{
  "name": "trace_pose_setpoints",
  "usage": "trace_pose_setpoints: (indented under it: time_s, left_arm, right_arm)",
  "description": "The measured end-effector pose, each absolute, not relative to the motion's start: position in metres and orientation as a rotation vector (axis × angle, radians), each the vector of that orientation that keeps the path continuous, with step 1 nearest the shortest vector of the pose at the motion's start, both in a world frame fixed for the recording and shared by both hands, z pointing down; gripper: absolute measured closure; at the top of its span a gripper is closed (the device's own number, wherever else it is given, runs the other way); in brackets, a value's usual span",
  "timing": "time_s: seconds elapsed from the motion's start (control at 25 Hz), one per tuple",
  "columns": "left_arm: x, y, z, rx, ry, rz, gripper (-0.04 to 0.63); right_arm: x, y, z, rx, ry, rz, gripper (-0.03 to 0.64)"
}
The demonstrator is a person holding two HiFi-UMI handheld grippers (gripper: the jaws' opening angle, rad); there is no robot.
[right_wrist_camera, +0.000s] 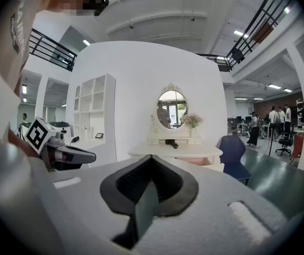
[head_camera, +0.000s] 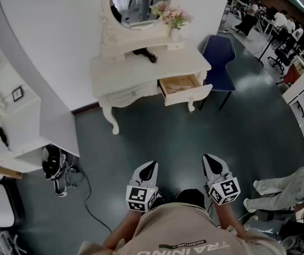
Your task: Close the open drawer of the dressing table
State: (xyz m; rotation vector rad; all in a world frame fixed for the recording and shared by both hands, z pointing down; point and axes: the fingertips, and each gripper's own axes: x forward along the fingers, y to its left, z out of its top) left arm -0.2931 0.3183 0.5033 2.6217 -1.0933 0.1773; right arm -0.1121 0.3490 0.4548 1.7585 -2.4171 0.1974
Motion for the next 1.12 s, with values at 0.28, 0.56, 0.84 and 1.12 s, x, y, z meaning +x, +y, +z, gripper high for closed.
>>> trace_pose_setpoints:
  time_s: [0.28,0.56,0.84,1.12]
  left_arm:
    - [-0.290,0.305,0.492,2.637,-1.090,0.135,0.577]
    - [-0.281,0.309,0.493,2.640,-1.092,0.126,0.577]
    - [-0.275,0.308,0.506,2.586,-1.101,0.192,0.578]
    - [-0.249,0.275,0.497,2.618,-1.113,0.234,0.578]
  right_arm:
    - [-0.122,0.357,0.435,1.766,-2.438,0.133,0.615]
    - [-0.114,0.359,0.436,1.772,-2.429,0.171,0.615]
    - [-0.106,0.343,0.443,1.736,-2.486,0.256,0.615]
    - [-0.076,0.303,0.458,1.777,-2.582,0.457,0.615]
